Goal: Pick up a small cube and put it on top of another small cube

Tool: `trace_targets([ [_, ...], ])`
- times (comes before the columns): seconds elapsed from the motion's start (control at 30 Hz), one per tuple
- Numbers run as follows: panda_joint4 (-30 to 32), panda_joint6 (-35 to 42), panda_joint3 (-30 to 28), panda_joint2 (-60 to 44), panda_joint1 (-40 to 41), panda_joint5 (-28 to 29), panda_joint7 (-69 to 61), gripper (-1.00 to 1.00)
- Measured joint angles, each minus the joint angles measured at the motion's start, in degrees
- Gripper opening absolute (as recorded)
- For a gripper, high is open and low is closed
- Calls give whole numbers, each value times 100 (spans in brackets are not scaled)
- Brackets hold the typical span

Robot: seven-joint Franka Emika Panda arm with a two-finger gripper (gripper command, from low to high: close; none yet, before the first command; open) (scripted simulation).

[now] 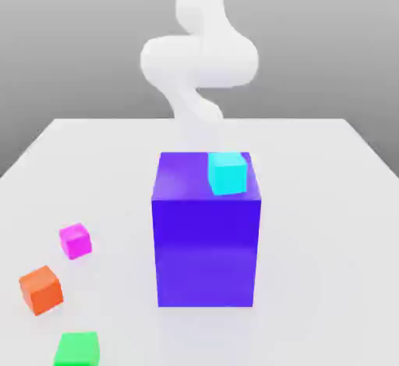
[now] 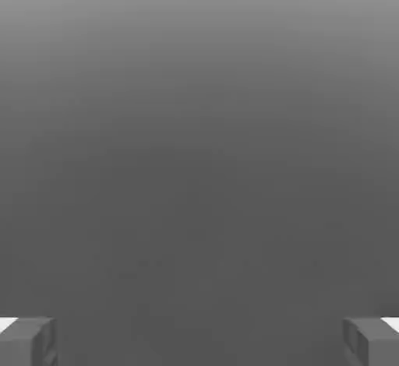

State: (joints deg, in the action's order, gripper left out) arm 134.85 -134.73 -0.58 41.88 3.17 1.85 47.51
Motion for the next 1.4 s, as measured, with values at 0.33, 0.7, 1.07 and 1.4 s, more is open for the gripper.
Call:
trace_targets([
  [0.33, 1234, -1175, -515, -1591, 1251, 621, 580, 0],
  [0.7, 2576, -2480, -1490, -3299, 2345, 719, 778, 0],
  [1.07, 2910, -4083, -510, -5361, 3588, -1577, -792, 0],
  [1.4, 2874, -4252, -232, -5561, 3865, -1599, -819, -100],
])
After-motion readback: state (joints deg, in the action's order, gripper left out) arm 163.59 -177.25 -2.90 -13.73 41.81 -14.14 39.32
